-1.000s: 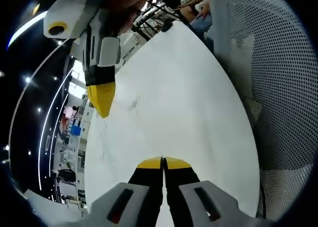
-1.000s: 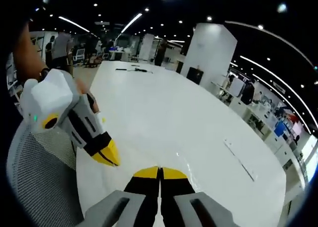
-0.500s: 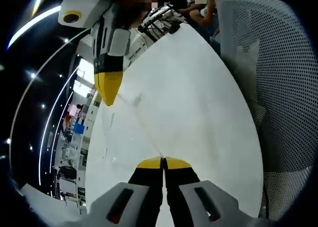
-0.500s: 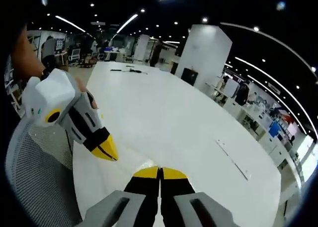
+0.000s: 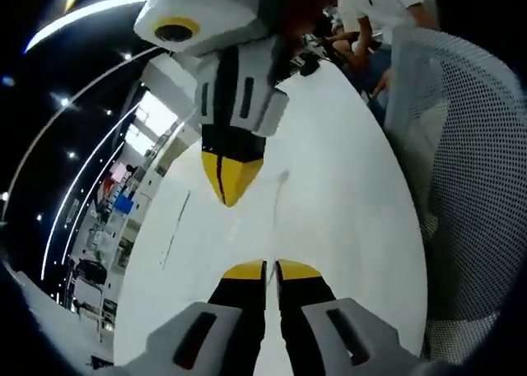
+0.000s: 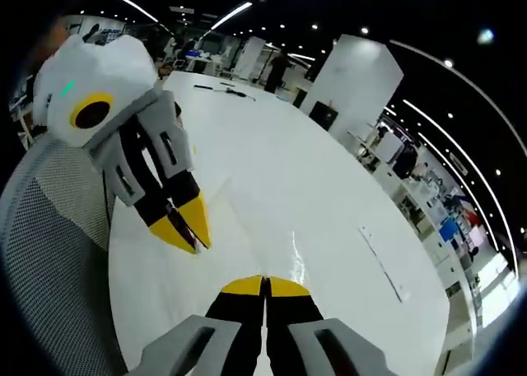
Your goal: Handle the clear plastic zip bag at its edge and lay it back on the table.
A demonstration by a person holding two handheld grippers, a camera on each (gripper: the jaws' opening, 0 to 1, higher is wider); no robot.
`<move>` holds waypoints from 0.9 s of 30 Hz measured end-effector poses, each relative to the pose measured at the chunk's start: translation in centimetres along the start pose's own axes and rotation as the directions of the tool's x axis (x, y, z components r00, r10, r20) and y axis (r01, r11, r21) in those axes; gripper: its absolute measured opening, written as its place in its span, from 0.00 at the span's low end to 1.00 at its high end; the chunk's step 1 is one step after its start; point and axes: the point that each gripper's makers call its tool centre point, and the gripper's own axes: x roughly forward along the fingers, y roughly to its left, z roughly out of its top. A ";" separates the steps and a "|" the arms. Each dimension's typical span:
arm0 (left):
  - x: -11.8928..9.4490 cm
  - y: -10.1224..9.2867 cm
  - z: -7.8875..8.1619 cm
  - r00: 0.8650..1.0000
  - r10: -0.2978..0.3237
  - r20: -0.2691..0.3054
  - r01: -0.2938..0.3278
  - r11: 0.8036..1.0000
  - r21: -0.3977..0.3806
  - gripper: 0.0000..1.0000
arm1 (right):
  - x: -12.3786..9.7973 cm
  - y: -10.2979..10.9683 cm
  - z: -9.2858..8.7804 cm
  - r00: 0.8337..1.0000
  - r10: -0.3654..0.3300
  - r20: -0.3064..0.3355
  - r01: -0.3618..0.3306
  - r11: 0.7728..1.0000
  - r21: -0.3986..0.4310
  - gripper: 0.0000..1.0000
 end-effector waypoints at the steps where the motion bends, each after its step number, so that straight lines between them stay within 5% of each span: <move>1: -0.2 0.4 0.3 1.000 0.017 0.011 -0.017 1.000 -0.015 0.07 | -0.3 0.0 0.2 1.000 0.004 0.005 -0.004 1.000 0.013 0.00; 5: -1.3 1.1 1.3 0.997 0.054 0.050 -0.048 0.993 -0.106 0.14 | 0.1 0.4 -0.3 1.000 0.003 0.004 -0.003 1.000 0.010 0.00; 12: -3.8 2.3 3.1 0.978 0.147 0.149 -0.100 0.953 -0.287 0.21 | 0.8 1.5 -1.4 1.000 -0.008 -0.020 0.007 1.000 -0.025 0.00; 19: -6.2 2.4 0.1 0.972 0.211 0.107 -0.151 0.900 -0.408 0.27 | 1.9 2.2 -2.2 0.999 -0.031 -0.021 0.029 0.996 -0.088 0.00; 27: -8.5 3.5 -5.4 0.964 0.265 0.019 -0.216 0.822 -0.527 0.34 | 3.6 2.5 -2.2 1.000 -0.015 -0.023 0.012 0.992 -0.125 0.00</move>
